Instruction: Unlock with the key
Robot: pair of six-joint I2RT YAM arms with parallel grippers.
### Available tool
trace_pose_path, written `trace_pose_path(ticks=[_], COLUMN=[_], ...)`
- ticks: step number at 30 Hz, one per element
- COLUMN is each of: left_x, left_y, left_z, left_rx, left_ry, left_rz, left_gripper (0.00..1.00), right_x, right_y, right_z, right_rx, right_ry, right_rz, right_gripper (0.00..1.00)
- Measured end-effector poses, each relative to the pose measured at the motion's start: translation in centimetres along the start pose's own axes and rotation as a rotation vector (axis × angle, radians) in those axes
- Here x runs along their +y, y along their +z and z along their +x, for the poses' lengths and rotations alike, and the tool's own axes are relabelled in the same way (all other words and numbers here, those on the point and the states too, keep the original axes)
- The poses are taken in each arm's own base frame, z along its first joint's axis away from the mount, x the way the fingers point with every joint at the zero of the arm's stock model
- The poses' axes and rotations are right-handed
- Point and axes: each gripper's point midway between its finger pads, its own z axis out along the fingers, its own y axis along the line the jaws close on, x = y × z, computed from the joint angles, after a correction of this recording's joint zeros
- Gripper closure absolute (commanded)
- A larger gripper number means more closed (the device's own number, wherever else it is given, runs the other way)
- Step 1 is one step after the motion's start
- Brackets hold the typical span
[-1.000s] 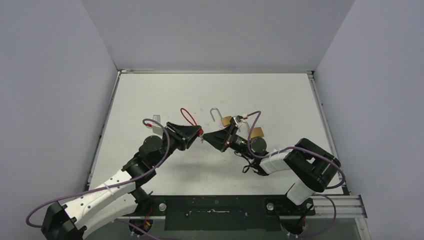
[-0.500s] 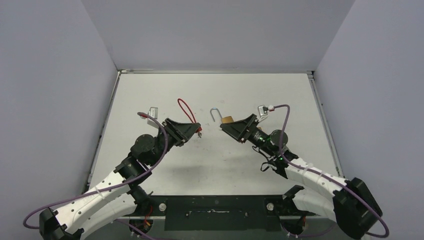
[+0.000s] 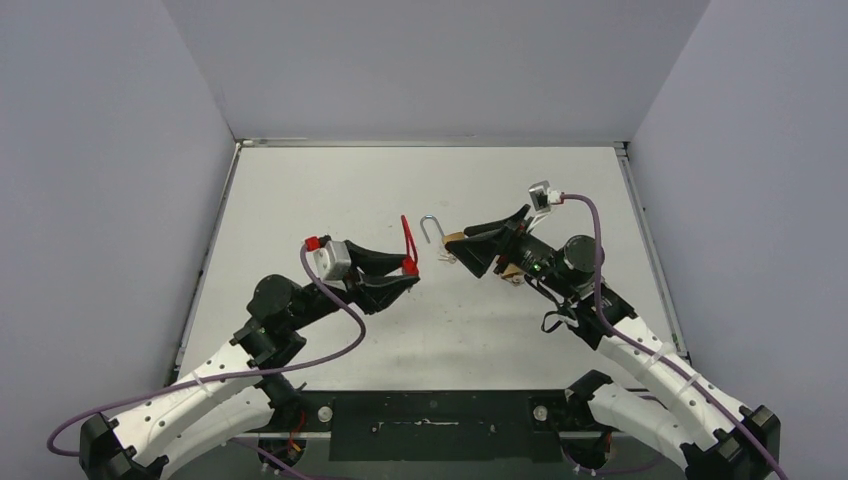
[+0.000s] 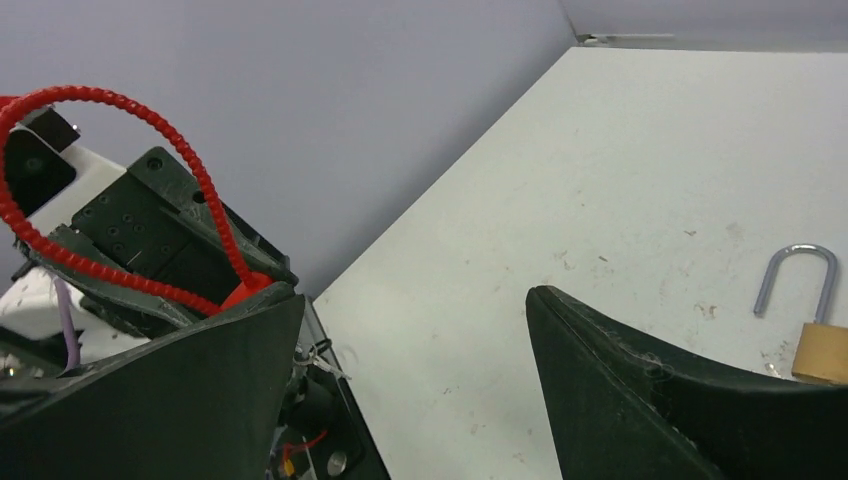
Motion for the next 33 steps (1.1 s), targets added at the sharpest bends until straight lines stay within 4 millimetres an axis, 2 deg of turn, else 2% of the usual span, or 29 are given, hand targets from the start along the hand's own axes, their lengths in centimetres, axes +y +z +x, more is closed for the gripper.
trace_pose_path(ticks=[7,11,16,19,23,31,33], left_x=[-3.6,-4.6,-5.1,-5.1,-4.6,-1.1,-0.5], left_y=[-0.4,-0.4,-0.2,-0.2,0.0,0.6,0.7], left_z=[0.1,-0.3,0.0,0.2,-0.1,-1.8,-1.9], left_rx=[0.029,0.021,0.035,0.040,0.037,0.004,0.007], left_ry=[0.216,0.275,0.290,0.291,0.272,0.167,0.153], left_rz=[0.253,0.324,0.370,0.376,0.338,0.080,0.045], left_gripper=[1.00,1.00,1.00,1.00,1.00,1.00,1.00], right_x=[3.5,5.5,7.1,7.9,8.4,6.8,7.2], right_y=[-0.2,-0.2,0.1,0.2,0.3,0.7,1.2], right_z=[-0.3,0.2,2.0,2.6,2.6,1.9,2.1], right_rx=[0.048,0.081,0.147,0.160,0.154,0.122,0.133], right_ry=[-0.136,-0.181,-0.205,-0.223,-0.259,-0.280,-0.279], right_rz=[-0.184,-0.300,-0.389,-0.422,-0.430,-0.323,-0.328], right_gripper=[0.22,0.23,0.24,0.31,0.33,0.29,0.29])
